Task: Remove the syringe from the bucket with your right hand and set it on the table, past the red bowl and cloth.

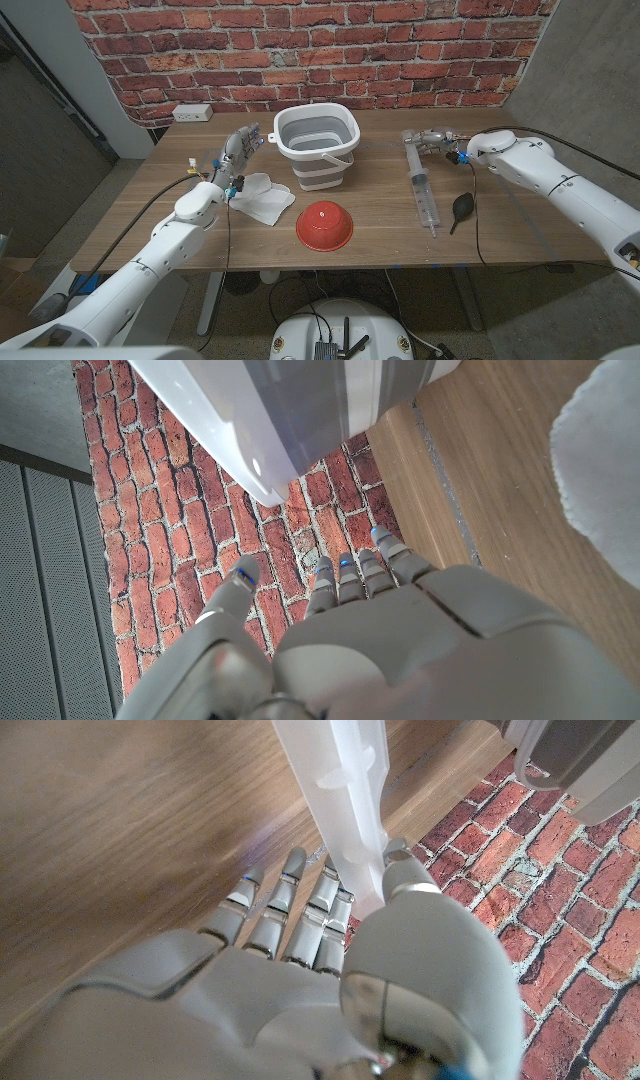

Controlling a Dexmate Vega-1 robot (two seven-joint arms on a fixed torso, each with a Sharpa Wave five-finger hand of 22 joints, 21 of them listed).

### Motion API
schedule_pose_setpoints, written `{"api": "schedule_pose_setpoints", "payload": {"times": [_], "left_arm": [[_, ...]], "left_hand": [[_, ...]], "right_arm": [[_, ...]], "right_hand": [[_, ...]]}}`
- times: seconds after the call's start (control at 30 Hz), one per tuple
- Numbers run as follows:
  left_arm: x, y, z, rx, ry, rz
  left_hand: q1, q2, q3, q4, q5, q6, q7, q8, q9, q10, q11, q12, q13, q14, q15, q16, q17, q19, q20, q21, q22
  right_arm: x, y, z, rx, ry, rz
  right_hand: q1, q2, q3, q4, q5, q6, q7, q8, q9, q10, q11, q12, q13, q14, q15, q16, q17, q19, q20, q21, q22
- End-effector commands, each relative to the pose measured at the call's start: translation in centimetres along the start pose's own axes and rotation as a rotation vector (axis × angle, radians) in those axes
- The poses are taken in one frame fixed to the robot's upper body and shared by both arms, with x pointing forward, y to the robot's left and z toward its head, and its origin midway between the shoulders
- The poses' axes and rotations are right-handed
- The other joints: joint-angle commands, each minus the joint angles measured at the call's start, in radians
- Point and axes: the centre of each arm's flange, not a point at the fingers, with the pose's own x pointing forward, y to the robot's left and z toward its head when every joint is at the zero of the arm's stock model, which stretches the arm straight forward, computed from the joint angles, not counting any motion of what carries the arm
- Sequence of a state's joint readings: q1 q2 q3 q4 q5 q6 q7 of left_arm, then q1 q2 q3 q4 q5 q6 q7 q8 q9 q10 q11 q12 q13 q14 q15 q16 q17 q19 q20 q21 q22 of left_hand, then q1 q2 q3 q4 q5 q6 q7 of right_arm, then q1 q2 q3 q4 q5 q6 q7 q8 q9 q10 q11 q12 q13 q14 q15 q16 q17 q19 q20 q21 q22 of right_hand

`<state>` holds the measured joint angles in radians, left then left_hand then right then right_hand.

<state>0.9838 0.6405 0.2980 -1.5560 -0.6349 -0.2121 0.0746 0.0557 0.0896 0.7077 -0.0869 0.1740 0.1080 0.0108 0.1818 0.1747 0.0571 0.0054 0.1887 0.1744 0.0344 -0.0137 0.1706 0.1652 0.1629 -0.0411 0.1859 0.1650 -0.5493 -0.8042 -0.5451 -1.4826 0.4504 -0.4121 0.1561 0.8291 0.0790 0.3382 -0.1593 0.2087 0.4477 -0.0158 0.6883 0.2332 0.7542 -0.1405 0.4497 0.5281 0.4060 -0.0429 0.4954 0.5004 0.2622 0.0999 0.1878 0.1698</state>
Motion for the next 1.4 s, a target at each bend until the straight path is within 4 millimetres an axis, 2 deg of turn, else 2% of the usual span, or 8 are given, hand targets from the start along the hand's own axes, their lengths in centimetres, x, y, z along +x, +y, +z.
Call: {"api": "schedule_pose_setpoints", "payload": {"times": [0.03,0.27,0.57,0.67,0.8,0.93,1.23,1.4], "left_arm": [[-0.2,-0.1,-0.4,-0.009,0.009,-0.003],[-0.4,0.0,-0.6,-0.011,0.012,0.002],[-0.4,0.1,-0.6,-0.013,0.01,0.004],[-0.4,0.1,-0.6,-0.012,0.012,0.003],[-0.3,0.2,-0.6,-0.015,0.007,0.001],[-0.2,0.2,-0.6,-0.013,0.007,0.001],[0.1,0.1,-0.5,-0.012,-0.003,0.004],[0.2,0.1,-0.6,-0.012,-0.012,0.005]], "left_hand": [[0.002,0.079,0.007,0.003,0.003,0.006,-0.001,0.001,0.001,0.007,0.0,0.006,0.004,0.006,-0.001,0.007,0.002,-0.002,-0.053,0.005,0.005],[0.002,0.08,0.008,0.003,0.003,0.007,-0.001,0.001,0.001,0.009,0.0,0.007,0.004,0.006,0.0,0.006,0.002,-0.003,-0.053,0.005,0.005],[0.002,0.081,0.009,0.004,0.003,0.007,-0.002,0.001,0.001,0.013,0.001,0.008,0.004,0.008,-0.001,0.006,0.002,-0.002,-0.052,0.005,0.005],[0.003,0.081,0.01,0.004,0.003,0.007,-0.002,0.001,0.001,0.014,0.001,0.008,0.004,0.008,0.001,0.006,0.002,-0.002,-0.052,0.005,0.005],[0.003,0.081,0.01,0.004,0.003,0.007,-0.002,0.001,0.001,0.014,0.001,0.008,0.004,0.008,-0.001,0.006,0.002,-0.002,-0.053,0.005,0.005],[0.004,0.081,0.009,0.004,0.003,0.007,-0.002,0.001,0.001,0.014,0.001,0.008,0.004,0.008,0.0,0.006,0.002,-0.002,-0.053,0.005,0.005],[0.005,0.08,0.008,0.002,0.002,0.006,-0.003,0.0,0.001,0.013,-0.001,0.007,0.004,0.006,-0.001,0.005,0.001,-0.003,-0.052,0.005,0.005],[0.006,0.079,0.007,0.001,0.002,0.005,-0.003,0.0,0.001,0.013,-0.002,0.006,0.004,0.005,-0.002,0.005,0.001,-0.003,-0.053,0.005,0.005]], "right_arm": [[0.2,0.7,-0.3,0.009,0.015,-0.019],[0.4,0.9,-0.2,0.02,0.007,-0.025],[0.5,0.9,-0.1,0.026,-0.021,-0.014],[0.5,0.9,-0.2,0.026,-0.042,-0.005],[0.5,0.8,-0.3,0.031,-0.059,0.011],[0.5,0.7,-0.5,0.033,-0.086,0.029],[0.4,0.4,-0.9,0.039,-0.145,0.063],[0.3,0.2,-1.2,0.057,-0.179,0.061]], "right_hand": [[-0.003,-0.013,-0.007,0.003,0.001,-0.017,0.015,-0.013,-0.001,-0.023,0.013,-0.008,-0.004,-0.003,-0.03,-0.005,-0.002,-0.005,0.003,0.003,0.003],[-0.022,-0.02,-0.019,0.008,0.001,-0.077,0.03,-0.053,-0.009,-0.109,0.032,-0.045,-0.023,-0.031,-0.005,-0.023,-0.007,-0.016,0.014,0.003,0.003],[-0.048,-0.033,-0.035,0.008,0.0,-0.193,0.052,-0.134,-0.025,-0.259,0.076,-0.125,-0.057,-0.102,0.049,-0.058,-0.026,-0.04,0.031,0.002,0.003],[-0.07,-0.048,-0.048,0.011,-0.005,-0.229,0.063,-0.178,-0.032,-0.326,0.094,-0.158,-0.078,-0.151,0.084,-0.089,-0.043,-0.067,0.043,-0.002,0.003],[-0.094,-0.06,-0.06,0.015,-0.011,-0.266,0.064,-0.224,-0.039,-0.409,0.111,-0.196,-0.103,-0.205,0.104,-0.124,-0.061,-0.088,0.046,-0.003,0.002],[-0.134,-0.071,-0.076,0.021,-0.019,-0.308,0.065,-0.288,-0.045,-0.48,0.133,-0.232,-0.141,-0.272,0.133,-0.171,-0.085,-0.12,0.052,-0.002,0.002],[-0.189,-0.084,-0.096,0.03,-0.03,-0.37,0.057,-0.366,-0.049,-0.565,0.152,-0.259,-0.186,-0.373,0.157,-0.232,-0.112,-0.179,0.05,-0.008,0.001],[-0.199,-0.083,-0.098,0.031,-0.031,-0.385,0.052,-0.385,-0.05,-0.587,0.155,-0.263,-0.197,-0.394,0.161,-0.245,-0.118,-0.189,0.048,-0.007,0.001]]}}
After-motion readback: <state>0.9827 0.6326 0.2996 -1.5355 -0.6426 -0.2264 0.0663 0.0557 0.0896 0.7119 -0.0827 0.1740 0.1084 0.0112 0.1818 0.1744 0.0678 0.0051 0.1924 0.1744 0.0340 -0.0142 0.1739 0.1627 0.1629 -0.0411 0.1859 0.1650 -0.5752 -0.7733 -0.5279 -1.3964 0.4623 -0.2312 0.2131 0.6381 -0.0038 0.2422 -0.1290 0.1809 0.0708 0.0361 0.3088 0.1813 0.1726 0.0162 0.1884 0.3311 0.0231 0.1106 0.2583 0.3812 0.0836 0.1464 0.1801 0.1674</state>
